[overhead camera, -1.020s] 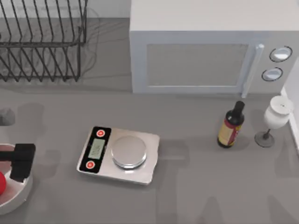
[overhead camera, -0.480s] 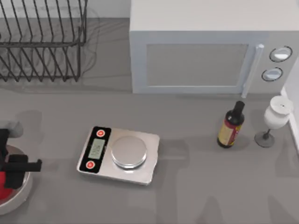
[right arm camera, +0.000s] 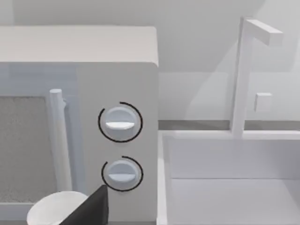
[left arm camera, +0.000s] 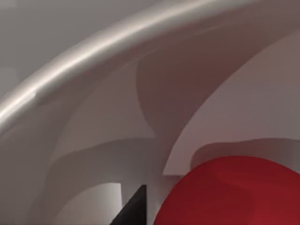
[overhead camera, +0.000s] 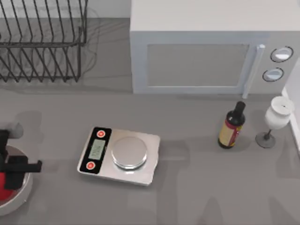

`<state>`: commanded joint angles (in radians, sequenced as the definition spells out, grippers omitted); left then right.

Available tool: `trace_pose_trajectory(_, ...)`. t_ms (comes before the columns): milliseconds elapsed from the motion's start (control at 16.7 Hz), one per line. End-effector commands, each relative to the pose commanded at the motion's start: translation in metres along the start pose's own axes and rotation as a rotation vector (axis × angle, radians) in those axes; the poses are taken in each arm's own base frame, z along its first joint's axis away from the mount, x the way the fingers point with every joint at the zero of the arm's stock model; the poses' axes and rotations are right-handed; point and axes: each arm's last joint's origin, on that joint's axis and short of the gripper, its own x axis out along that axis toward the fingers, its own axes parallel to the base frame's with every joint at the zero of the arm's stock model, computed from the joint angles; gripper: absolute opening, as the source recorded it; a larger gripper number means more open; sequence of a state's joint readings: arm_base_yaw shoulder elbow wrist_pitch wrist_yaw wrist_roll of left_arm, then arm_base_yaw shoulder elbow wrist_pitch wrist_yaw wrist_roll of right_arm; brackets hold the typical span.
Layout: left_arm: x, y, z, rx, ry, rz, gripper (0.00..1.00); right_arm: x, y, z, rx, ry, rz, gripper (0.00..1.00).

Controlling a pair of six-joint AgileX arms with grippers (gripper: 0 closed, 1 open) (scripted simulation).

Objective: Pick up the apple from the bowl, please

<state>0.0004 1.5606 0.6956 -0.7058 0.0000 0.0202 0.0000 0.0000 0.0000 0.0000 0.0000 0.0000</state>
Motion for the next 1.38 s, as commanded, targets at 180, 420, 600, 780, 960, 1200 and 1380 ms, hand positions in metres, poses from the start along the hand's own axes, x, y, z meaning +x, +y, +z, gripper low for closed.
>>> trace_pose_trajectory(180, 0.000, 0.000, 0.000, 0.000, 0.000, 0.000, 0.25, 0.000, 0.000, 0.000, 0.000, 0.000, 0.000, 1.00)
trace_pose_trajectory(420, 0.000, 0.000, 0.000, 0.000, 0.000, 0.000, 0.00, 0.000, 0.000, 0.000, 0.000, 0.000, 0.000, 1.00)
trace_pose_trajectory(600, 0.000, 0.000, 0.000, 0.000, 0.000, 0.000, 0.00, 0.000, 0.000, 0.000, 0.000, 0.000, 0.000, 1.00)
trace_pose_trajectory(780, 0.000, 0.000, 0.000, 0.000, 0.000, 0.000, 0.00, 0.000, 0.000, 0.000, 0.000, 0.000, 0.000, 1.00)
trace_pose_trajectory(960, -0.008, 0.001, 0.005, 0.000, -0.036, 0.002, 0.00, 0.000, 0.000, 0.000, 0.000, 0.000, 0.000, 1.00)
trace_pose_trajectory(1200, -0.030, 0.001, 0.019, 0.000, -0.024, 0.002, 0.00, 0.000, 0.000, 0.000, 0.000, 0.000, 0.000, 1.00)
trace_pose_trajectory(1380, -0.073, 0.001, 0.037, 0.000, -0.017, 0.002, 0.00, 0.000, 0.000, 0.000, 0.000, 0.000, 0.000, 1.00)
